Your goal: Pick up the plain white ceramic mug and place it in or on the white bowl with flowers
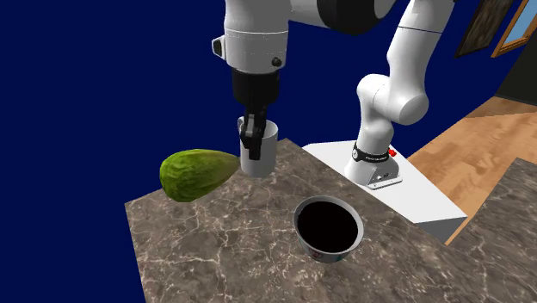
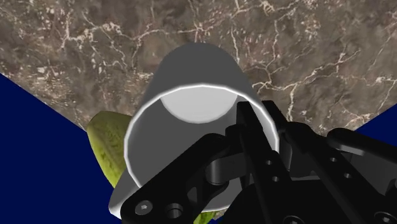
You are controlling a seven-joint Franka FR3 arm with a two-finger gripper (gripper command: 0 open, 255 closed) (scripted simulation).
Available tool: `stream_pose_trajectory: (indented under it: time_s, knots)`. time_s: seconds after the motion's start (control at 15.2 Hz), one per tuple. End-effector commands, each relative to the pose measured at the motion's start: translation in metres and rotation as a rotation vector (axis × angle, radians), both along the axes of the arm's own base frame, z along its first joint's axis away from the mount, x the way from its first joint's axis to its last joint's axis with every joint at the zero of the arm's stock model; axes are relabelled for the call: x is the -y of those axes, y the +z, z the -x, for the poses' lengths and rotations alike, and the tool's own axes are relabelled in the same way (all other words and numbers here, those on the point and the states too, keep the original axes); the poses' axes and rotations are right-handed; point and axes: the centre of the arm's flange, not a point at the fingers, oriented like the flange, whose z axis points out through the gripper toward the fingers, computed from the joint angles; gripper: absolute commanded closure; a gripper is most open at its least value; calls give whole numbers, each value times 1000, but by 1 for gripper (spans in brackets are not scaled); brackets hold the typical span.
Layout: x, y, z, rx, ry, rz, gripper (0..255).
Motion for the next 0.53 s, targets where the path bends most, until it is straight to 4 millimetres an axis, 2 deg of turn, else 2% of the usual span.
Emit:
stream_pose_trajectory:
  time_s: [0.0,0.07,0.46]
  knots:
    - [-1,10,1,0,0,0,255]
    - [-1,13,1,0,0,0,255]
    - [-50,25,61,0,0,0,255]
